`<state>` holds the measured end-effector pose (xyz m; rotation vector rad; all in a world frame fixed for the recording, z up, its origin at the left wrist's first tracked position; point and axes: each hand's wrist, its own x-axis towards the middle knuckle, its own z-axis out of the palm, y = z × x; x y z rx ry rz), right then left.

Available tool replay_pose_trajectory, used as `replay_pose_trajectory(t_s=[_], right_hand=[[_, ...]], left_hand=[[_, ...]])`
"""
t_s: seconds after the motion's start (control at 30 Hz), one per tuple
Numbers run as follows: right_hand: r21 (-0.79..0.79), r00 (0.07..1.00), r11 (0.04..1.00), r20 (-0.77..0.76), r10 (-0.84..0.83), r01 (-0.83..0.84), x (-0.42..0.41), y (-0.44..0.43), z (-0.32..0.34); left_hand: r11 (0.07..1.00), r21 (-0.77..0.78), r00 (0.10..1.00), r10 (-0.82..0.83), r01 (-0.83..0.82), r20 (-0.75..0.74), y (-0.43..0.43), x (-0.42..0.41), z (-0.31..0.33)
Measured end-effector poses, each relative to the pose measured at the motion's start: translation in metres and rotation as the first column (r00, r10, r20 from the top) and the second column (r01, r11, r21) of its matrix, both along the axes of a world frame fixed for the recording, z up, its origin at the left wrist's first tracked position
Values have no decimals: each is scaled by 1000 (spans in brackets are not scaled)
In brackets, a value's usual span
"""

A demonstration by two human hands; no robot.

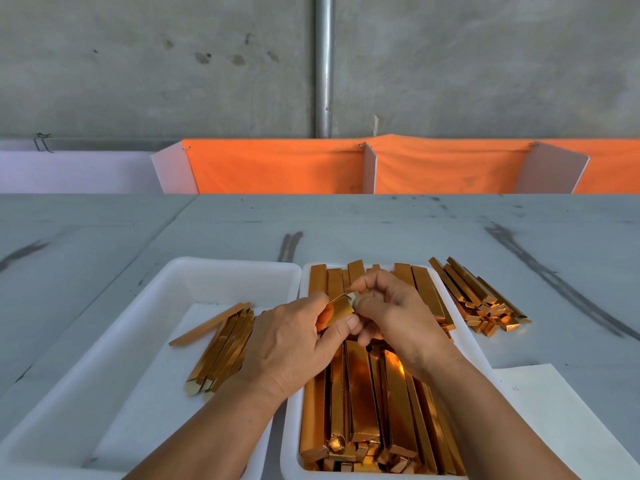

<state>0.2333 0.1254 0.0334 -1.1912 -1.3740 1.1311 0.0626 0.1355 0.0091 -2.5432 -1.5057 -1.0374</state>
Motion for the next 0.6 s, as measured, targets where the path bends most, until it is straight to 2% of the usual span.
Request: replay_pose_trajectory(t_s=[0.1,0.37,0.47,0.6], right_hand=[[-25,997,999,-71,36,-38,1,1,0],[-26,988,998,-144,58,-63,1,1,1],[57,994,998,-102,28,-22,0,0,1],[187,995,980,63,-78,65,-2,-1,-1]], left_hand=[[1000,1,1000,-2,2,3,1,0,-1],[1000,13,1000,-4,4,3,1,-1,-1],[1000,2,1000,8,-8,-8,1,-1,0],[1000,1,999,23,-23,-34,0,0,2]])
